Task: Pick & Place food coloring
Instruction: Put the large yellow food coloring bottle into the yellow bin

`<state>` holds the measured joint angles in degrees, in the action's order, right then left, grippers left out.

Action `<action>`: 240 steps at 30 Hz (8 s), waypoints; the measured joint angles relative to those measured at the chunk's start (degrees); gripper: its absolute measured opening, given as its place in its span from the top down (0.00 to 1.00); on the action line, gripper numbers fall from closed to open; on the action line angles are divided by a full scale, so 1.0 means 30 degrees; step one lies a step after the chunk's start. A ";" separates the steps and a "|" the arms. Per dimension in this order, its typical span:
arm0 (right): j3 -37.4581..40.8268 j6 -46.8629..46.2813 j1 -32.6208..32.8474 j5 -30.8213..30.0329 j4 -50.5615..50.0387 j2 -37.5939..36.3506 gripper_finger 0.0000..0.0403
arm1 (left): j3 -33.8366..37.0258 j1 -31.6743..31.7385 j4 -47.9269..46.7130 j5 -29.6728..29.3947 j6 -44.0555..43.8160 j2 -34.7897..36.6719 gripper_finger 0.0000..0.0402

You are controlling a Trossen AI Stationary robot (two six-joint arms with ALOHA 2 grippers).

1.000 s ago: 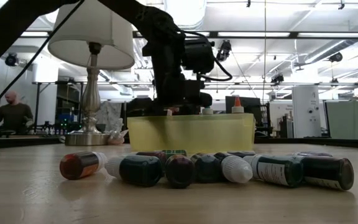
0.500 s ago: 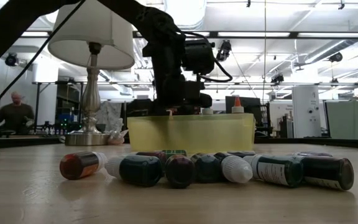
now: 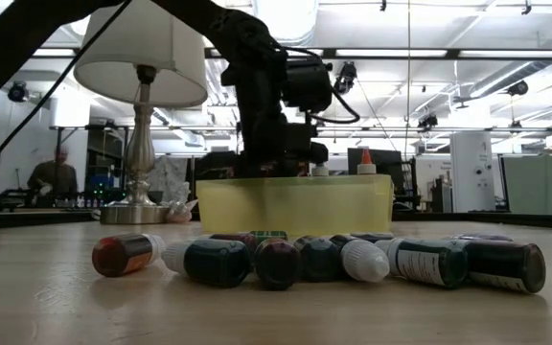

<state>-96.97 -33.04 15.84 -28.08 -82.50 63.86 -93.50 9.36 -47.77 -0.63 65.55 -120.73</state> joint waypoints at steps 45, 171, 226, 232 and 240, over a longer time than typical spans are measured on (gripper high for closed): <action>0.0004 0.0000 0.0004 -0.0041 0.0066 -0.0003 0.44 | -0.5288 -0.0043 -0.6632 0.5132 -0.9894 0.1235 0.76; 0.1117 -0.0133 0.0000 -0.0653 0.0885 -0.0005 0.44 | 2.2774 0.3389 3.7349 0.1056 -2.3566 0.8600 0.76; 0.1384 -0.0015 0.0007 -0.0646 0.1333 0.0000 0.44 | 2.0606 0.2835 3.9016 0.2051 -2.3108 0.4539 0.75; 0.1384 -0.0015 0.0007 -0.0653 0.1330 0.0000 0.44 | 2.0598 0.2835 3.8926 0.2045 -2.3165 0.4538 0.75; 0.1384 -0.0007 0.0004 -0.0690 0.1333 0.0000 0.44 | 2.0584 0.2835 3.8766 0.2044 -2.3762 0.4539 0.75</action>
<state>-92.82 -33.06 15.85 -30.15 -78.50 63.86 -31.75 17.87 68.53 5.50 -5.74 -107.11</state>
